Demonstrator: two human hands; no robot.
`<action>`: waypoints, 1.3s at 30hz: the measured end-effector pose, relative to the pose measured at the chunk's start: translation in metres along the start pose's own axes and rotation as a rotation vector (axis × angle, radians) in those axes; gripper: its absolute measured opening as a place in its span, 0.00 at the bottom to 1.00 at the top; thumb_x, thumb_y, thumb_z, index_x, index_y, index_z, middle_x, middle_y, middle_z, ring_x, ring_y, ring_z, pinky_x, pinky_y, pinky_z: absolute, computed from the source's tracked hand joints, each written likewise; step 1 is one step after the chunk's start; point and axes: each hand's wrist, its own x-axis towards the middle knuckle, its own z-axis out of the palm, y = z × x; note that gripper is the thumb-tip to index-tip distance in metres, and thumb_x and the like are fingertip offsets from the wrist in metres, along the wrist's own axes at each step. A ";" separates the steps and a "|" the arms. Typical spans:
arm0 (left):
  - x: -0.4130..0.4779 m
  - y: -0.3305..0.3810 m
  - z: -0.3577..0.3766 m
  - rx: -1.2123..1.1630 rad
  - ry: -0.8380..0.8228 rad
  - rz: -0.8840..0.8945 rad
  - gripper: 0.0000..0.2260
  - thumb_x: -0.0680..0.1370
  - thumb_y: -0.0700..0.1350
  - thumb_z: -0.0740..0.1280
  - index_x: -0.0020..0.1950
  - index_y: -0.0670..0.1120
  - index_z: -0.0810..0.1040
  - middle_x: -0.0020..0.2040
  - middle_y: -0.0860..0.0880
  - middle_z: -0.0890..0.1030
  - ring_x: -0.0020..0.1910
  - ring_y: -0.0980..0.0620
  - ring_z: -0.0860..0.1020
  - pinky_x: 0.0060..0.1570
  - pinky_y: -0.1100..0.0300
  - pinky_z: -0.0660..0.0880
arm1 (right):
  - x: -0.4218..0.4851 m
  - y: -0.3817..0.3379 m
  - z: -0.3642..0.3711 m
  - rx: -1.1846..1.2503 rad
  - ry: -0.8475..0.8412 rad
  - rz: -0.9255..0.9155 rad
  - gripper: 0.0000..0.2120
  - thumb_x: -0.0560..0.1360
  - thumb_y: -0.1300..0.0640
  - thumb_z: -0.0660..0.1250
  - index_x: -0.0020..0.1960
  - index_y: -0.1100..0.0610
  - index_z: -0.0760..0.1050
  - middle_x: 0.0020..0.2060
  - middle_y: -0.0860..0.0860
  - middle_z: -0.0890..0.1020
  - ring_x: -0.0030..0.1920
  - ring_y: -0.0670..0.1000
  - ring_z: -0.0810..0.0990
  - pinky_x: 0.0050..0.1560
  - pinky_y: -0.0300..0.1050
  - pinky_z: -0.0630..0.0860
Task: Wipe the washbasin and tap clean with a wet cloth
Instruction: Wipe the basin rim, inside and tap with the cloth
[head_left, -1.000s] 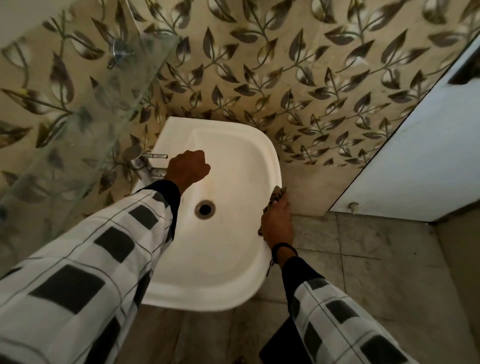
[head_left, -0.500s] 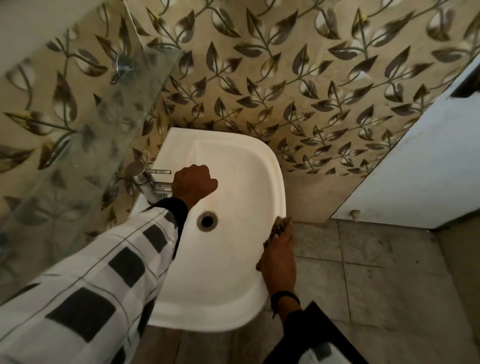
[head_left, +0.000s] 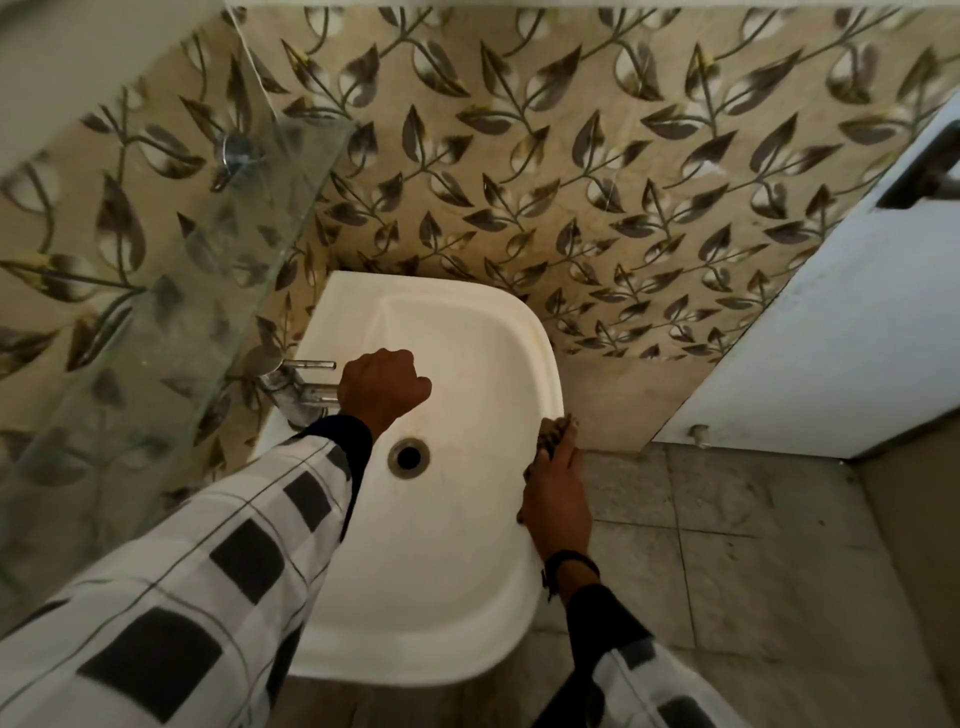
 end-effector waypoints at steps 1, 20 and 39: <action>0.000 0.000 0.000 -0.002 -0.006 0.002 0.10 0.73 0.54 0.65 0.42 0.47 0.74 0.37 0.50 0.71 0.39 0.44 0.75 0.41 0.58 0.63 | -0.012 0.002 0.003 0.057 0.013 0.015 0.29 0.78 0.60 0.60 0.78 0.58 0.55 0.75 0.58 0.57 0.65 0.63 0.74 0.57 0.55 0.79; -0.004 0.004 -0.009 -0.038 -0.048 0.021 0.10 0.70 0.52 0.65 0.36 0.47 0.69 0.33 0.50 0.71 0.35 0.44 0.71 0.39 0.59 0.64 | -0.030 -0.005 0.006 0.427 0.074 0.305 0.25 0.84 0.49 0.49 0.80 0.46 0.50 0.74 0.49 0.66 0.53 0.48 0.76 0.54 0.41 0.69; -0.007 0.006 -0.015 -0.043 -0.068 0.017 0.10 0.69 0.51 0.64 0.34 0.47 0.67 0.31 0.51 0.69 0.34 0.45 0.71 0.38 0.59 0.64 | 0.007 -0.009 0.001 0.478 0.045 0.322 0.24 0.84 0.48 0.50 0.78 0.44 0.51 0.65 0.51 0.75 0.43 0.51 0.82 0.35 0.43 0.81</action>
